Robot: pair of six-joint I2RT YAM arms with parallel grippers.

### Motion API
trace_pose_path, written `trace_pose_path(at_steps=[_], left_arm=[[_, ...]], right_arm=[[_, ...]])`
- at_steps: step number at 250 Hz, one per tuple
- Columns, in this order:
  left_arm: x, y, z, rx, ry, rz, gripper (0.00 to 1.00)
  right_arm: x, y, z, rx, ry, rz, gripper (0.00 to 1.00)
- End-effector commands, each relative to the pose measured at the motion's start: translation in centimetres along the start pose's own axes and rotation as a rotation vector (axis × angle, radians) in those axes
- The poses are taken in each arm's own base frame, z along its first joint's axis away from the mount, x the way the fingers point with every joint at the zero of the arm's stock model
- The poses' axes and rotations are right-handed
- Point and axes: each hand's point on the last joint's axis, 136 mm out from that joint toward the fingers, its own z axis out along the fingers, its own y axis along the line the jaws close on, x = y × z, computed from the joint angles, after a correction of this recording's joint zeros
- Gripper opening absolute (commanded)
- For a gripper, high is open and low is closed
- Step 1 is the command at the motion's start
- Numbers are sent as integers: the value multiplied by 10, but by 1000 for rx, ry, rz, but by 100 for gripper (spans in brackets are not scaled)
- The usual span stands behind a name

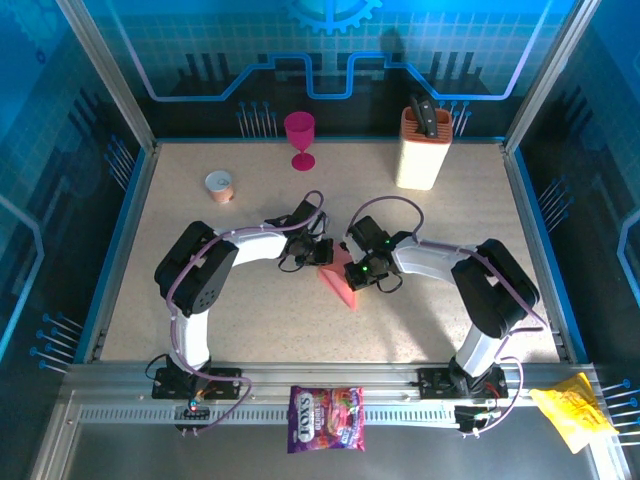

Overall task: Fold a paper plane with a square sheet of paper (pick it up from the middle)
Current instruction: Third fold the triangle at the center of the table.

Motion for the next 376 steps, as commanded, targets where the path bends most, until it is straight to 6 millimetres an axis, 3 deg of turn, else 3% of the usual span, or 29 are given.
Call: trace_pose_path(at_steps=[1, 152, 273, 342, 376], left_arm=[[48, 47, 24, -143, 143, -34, 0], [52, 51, 29, -147, 152, -42, 0], [54, 53, 30, -150, 159, -45, 0], [54, 52, 29, -146, 155, -50, 0], [45, 43, 18, -128, 115, -58, 0]], right_arm=[[3, -8, 2, 14, 18, 5, 0], [-12, -9, 1, 5, 2, -1, 0], [-12, -6, 6, -13, 10, 8, 0], [0, -13, 15, 0, 38, 23, 0], [9, -16, 20, 6, 55, 31, 0]])
